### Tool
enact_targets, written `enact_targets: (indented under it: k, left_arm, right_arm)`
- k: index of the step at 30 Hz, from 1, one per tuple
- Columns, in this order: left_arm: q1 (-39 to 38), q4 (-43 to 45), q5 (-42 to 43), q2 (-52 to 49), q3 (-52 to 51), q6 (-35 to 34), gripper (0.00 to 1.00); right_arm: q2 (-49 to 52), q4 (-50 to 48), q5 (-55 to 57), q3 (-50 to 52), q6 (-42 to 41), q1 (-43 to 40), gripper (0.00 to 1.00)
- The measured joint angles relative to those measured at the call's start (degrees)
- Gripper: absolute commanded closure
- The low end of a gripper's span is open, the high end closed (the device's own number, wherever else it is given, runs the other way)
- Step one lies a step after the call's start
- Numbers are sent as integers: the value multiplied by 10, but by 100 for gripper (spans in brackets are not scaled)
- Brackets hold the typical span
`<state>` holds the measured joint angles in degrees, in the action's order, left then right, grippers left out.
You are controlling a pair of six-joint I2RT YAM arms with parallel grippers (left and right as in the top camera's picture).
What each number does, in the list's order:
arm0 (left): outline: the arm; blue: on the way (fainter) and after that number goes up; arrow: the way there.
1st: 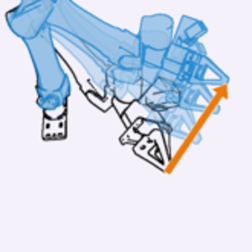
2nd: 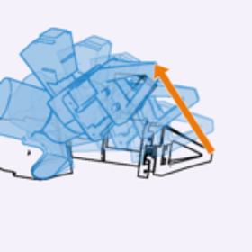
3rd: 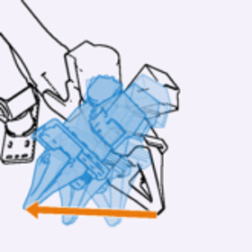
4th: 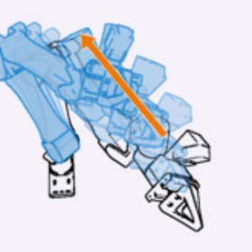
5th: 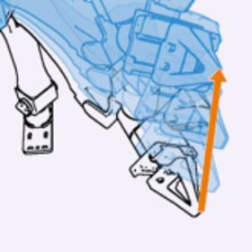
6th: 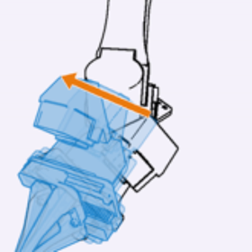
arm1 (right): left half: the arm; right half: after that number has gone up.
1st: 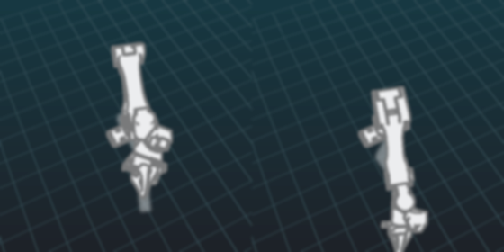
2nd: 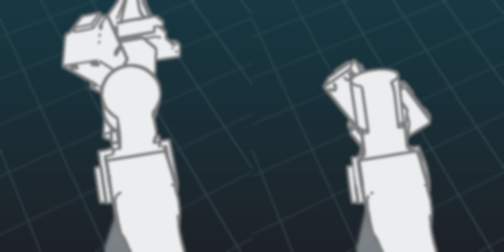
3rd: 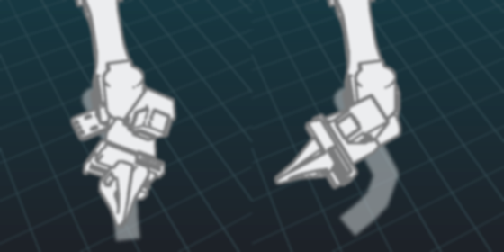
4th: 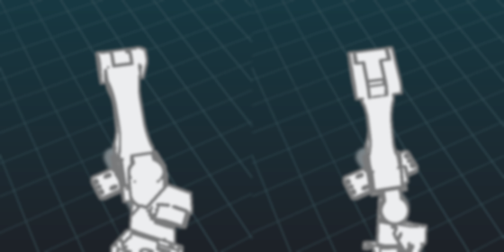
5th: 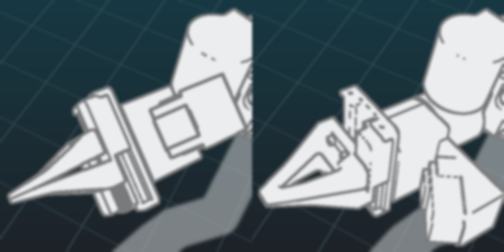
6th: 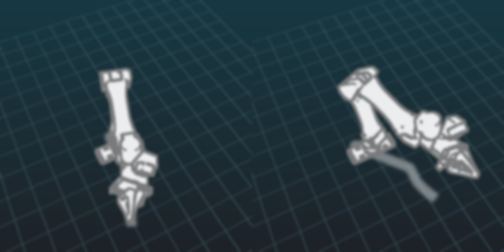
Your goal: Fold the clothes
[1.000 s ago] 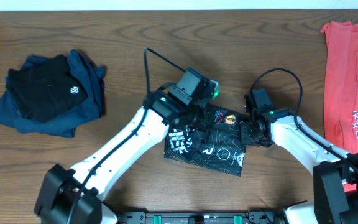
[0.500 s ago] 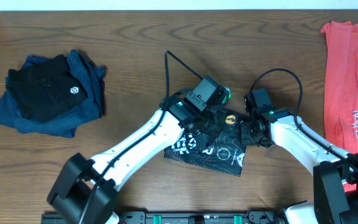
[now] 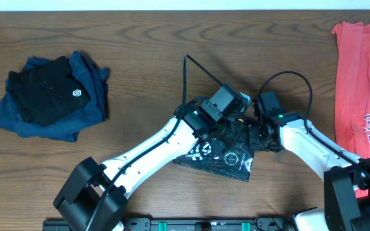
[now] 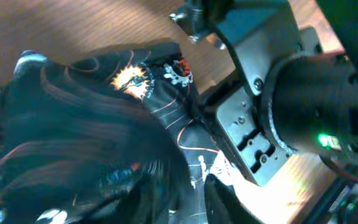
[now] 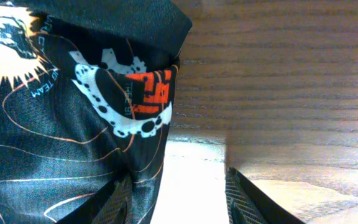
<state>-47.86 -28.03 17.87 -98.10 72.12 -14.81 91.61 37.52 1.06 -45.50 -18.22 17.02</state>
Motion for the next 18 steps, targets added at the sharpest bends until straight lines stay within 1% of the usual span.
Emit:
enact_targets:
  k: [2,5,10,13,18]
  left_arm:
    - [0,0,10,0,0,1,62]
    - [0,-5,22,0,0,3,62]
    - [13,-53,11,16,0,12,62]
    - [47,-95,-19,47,0,14,62]
    - [118,-127,-50,72,2,12,62]
  right_arm:
    - [0,0,0,0,0,0,51]
    - [0,0,0,0,0,0,50]
    - [-1,21,0,-6,0,0,50]
    - [-11,48,3,-25,1,0,49]
    - [-54,49,-6,-94,18,0,44]
